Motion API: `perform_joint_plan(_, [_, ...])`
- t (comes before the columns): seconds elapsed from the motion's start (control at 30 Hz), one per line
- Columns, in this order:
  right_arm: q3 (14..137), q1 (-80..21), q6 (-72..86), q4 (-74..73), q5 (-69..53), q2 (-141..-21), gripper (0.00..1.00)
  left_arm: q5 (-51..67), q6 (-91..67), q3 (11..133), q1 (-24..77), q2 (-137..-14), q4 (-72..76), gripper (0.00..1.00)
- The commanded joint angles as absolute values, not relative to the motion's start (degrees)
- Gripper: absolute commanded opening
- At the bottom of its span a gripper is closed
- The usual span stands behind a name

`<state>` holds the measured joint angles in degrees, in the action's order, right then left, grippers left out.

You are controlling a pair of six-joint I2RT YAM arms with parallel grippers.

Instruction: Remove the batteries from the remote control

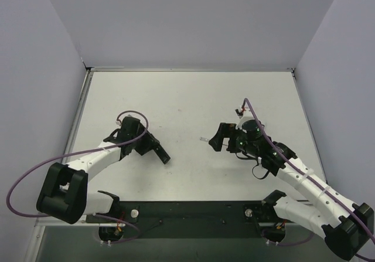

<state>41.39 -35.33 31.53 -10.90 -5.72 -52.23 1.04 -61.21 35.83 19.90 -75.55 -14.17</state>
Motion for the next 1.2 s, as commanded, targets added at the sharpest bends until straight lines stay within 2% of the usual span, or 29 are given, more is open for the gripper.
perform_joint_plan(0.0, [35.96,-35.51,35.67,5.56,-18.35,-53.52,0.94,15.98,-55.38,35.16,22.14,-71.72,3.95,0.26])
perform_joint_plan(0.2, [33.66,-36.38,41.91,22.73,-32.06,-60.11,0.96,25.48,-55.98,31.12,24.61,-68.21,19.40,0.25])
perform_joint_plan(0.43, [32.26,-37.62,49.29,33.03,-36.29,-63.98,0.96,30.67,-58.27,27.86,27.07,-66.97,32.33,0.25])
perform_joint_plan(0.63, [29.01,-39.90,56.59,49.82,-42.09,-69.52,0.96,31.81,-61.26,25.93,28.83,-65.31,41.30,0.25])
perform_joint_plan(0.83, [29.18,-42.89,56.87,52.55,-41.48,-72.42,0.92,29.89,-64.25,24.96,29.88,-63.11,45.17,0.25])
perform_joint_plan(0.93, [28.92,-43.50,56.95,54.66,-42.19,-72.51,0.80,29.71,-64.42,24.87,30.41,-63.02,45.79,0.24])
perform_joint_plan(1.03, [27.43,-43.68,55.82,54.67,-40.26,-70.24,0.55,29.97,-64.25,25.31,30.41,-63.54,45.44,0.25])
perform_joint_plan(1.07, [26.99,-43.77,55.20,53.54,-39.30,-69.35,0.42,29.80,-64.25,25.40,30.41,-63.72,45.00,0.26])
perform_joint_plan(1.1, [26.72,-43.86,54.41,52.48,-37.63,-68.39,0.37,29.79,-64.34,25.57,30.41,-64.07,45.00,0.27])
perform_joint_plan(1.13, [26.54,-43.94,52.23,51.08,-36.75,-66.46,0.24,29.79,-64.51,25.58,30.41,-64.25,45.09,0.31])
perform_joint_plan(1.17, [26.89,-43.95,50.99,46.80,-36.04,-65.66,0.15,29.88,-64.69,25.75,30.41,-64.42,45.00,0.36])
